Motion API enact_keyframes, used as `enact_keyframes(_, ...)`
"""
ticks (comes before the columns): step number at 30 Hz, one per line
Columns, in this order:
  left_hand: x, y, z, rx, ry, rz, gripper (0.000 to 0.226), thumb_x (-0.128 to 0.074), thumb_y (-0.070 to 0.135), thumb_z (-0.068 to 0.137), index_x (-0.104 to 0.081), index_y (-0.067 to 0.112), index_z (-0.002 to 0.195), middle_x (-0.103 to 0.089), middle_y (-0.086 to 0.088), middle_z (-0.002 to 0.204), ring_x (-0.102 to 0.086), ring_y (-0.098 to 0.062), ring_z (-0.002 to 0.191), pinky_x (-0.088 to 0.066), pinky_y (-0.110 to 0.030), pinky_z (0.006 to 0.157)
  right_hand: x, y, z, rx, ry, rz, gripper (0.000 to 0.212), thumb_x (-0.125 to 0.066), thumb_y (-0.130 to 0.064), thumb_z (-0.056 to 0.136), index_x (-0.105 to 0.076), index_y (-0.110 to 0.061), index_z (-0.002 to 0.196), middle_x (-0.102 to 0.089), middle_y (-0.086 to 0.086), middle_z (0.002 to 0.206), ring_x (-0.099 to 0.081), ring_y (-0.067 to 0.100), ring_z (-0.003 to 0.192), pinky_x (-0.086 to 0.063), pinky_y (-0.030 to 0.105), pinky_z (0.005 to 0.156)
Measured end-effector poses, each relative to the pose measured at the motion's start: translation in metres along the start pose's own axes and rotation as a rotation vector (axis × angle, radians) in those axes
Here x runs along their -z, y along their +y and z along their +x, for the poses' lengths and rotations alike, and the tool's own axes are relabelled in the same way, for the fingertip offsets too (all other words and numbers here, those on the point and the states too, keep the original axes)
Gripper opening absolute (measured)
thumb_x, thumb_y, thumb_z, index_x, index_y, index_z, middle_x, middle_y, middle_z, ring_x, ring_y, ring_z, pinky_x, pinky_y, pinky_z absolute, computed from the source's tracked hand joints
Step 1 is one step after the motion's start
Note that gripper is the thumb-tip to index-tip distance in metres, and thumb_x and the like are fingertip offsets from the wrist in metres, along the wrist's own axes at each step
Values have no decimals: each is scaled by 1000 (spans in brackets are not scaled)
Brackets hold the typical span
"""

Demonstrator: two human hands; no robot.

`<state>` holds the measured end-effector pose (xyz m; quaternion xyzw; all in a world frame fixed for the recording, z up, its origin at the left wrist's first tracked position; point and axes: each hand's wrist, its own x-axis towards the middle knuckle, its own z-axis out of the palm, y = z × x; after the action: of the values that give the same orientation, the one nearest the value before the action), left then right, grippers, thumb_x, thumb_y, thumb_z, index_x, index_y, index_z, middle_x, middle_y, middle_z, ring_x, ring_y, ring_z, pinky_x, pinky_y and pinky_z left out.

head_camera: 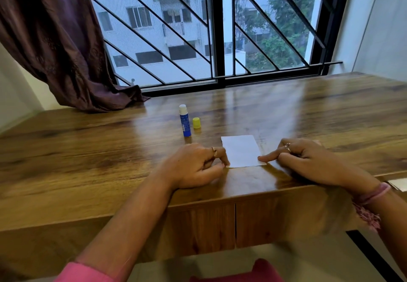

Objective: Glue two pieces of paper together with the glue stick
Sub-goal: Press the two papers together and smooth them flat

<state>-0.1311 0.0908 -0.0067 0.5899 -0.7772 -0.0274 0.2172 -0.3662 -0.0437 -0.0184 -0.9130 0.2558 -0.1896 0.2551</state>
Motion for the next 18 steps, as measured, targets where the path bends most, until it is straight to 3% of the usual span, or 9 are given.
enact_keyframes(3, 0, -3, 0, 26, 20, 16, 24, -42, 25, 89, -64, 22, 98, -53, 3, 52, -50, -12, 49, -36, -18, 52, 2, -4, -3, 28, -23, 1, 35, -45, -27, 93, -69, -52, 98, -54, -10, 78, -54, 3, 77, -35, 39, 90)
enact_keyframes(6, 0, -9, 0, 71, 73, 32, 28, -42, 27, 88, -67, 22, 98, -50, 3, 48, -49, -15, 48, -37, -21, 51, 1, -12, -5, 95, -78, -43, 36, -44, -28, 93, -66, -56, 100, -49, -11, 75, -49, -6, 83, -23, 30, 89)
enact_keyframes(9, -1, -13, 0, 110, 103, 54, 29, -41, 31, 88, -67, 27, 99, -48, 5, 47, -48, -13, 49, -35, -19, 50, 0, -18, -7, 143, -159, -124, 39, -43, -29, 94, -57, -64, 105, -43, -16, 76, -43, -13, 90, -17, 27, 90)
enact_keyframes(14, -5, -17, 2, 112, 98, 70, 30, -42, 40, 89, -65, 28, 102, -51, -3, 50, -48, -15, 48, -33, -17, 49, -2, -23, -7, 179, -208, -208, 45, -43, -27, 96, -48, -68, 114, -44, -14, 84, -40, -11, 94, -17, 23, 93)
enact_keyframes(16, -5, -17, 2, 107, 91, 81, 28, -44, 40, 89, -65, 28, 104, -53, -4, 50, -49, -15, 48, -33, -17, 49, -6, -22, -5, 179, -192, -168, 45, -42, -23, 97, -49, -59, 123, -48, -19, 84, -45, -9, 88, -23, 21, 92)
enact_keyframes(18, -5, -18, 2, 102, 93, 91, 23, -48, 33, 93, -64, 26, 106, -52, -3, 49, -49, -13, 47, -31, -16, 49, -7, -21, -2, 110, -114, -33, 37, -40, -20, 97, -58, -39, 122, -54, -36, 85, -48, -3, 71, -33, 22, 80)
